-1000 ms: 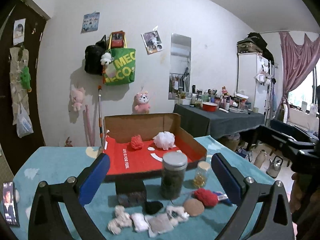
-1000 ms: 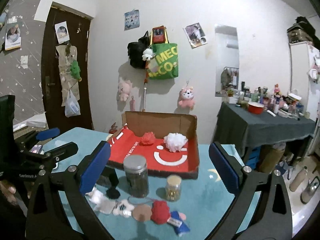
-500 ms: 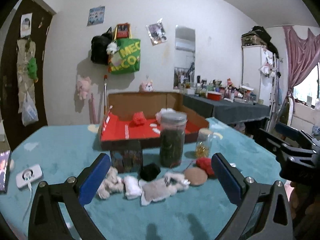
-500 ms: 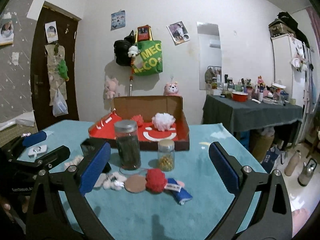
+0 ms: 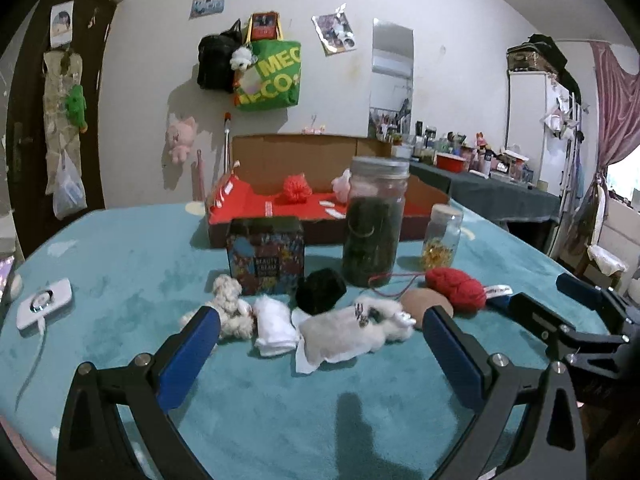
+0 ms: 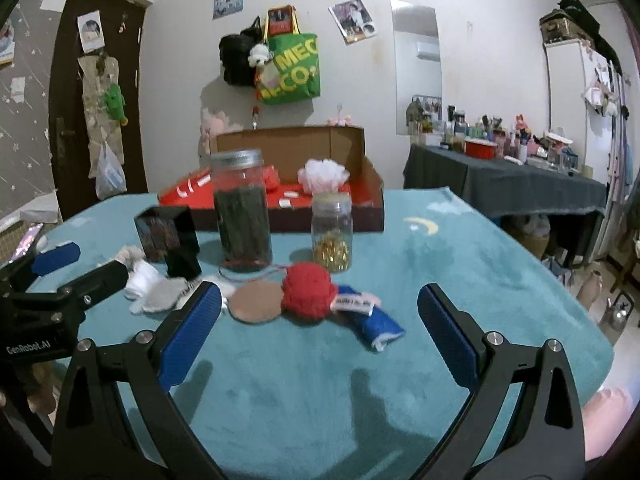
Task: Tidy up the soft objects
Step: 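Withdraw both tools from the box back toward the remaining items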
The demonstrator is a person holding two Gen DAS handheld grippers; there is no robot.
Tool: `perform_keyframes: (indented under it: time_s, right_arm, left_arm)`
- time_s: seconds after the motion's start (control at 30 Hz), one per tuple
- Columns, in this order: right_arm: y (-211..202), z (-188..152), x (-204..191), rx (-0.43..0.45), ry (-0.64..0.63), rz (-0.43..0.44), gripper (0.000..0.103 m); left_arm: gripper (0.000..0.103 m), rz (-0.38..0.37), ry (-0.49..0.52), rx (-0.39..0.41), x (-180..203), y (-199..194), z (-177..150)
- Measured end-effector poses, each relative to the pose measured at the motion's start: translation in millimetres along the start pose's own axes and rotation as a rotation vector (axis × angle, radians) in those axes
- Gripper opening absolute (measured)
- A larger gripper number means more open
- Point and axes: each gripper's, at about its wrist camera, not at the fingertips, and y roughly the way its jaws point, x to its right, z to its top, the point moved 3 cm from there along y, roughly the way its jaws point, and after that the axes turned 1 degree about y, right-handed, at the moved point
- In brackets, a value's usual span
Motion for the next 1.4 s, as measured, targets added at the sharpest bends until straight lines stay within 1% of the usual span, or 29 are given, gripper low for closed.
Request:
perform_keyframes:
  time_s: [0.13,0.37,0.53,0.93,1.03,1.23,1.4]
  right_arm:
    - [9.7,-10.6,2.1,-0.024,0.016,-0.002,0.1]
    - [23.3,-21.5,7.2,-0.059,0.029,-0.01,0.1]
    - [30.5,-27.0,11.4,-0.077,0.035,-0.02,0.1]
    - [35.0,-28.1,12.7,-0.087,0.041,-0.015,0.1]
    - [36.5,-27.3,13.5,-0.092,0.045,-0.009,0.1]
    - [36.0,-25.2,13.5,-0.094,0.047,0.0,0.1]
    - [34.8,-17.8,12.3,-0.099,0.047,0.015,0.1]
  left_arm:
    - [0.103,0.01,-0.019,-0.029,-3.0,8.2,-6.8]
    - [0.103,0.036,0.005,-0.054,-3.8,16.7,-13.7]
    - [0.103,0.039,-0.01,-0.075,-8.5,21.5,-16.3]
    - [0.103,0.034,-0.016,-0.082,-11.7,23.0,-16.4]
    - [0.103,0.042,-0.018,-0.085,-12.9,23.6,-16.9]
    - [0.103,0.057,-0.025,-0.096,-22.0,23.6,-16.2]
    - [0.103,0.066,-0.025,-0.099,-32.4,21.7,-7.4]
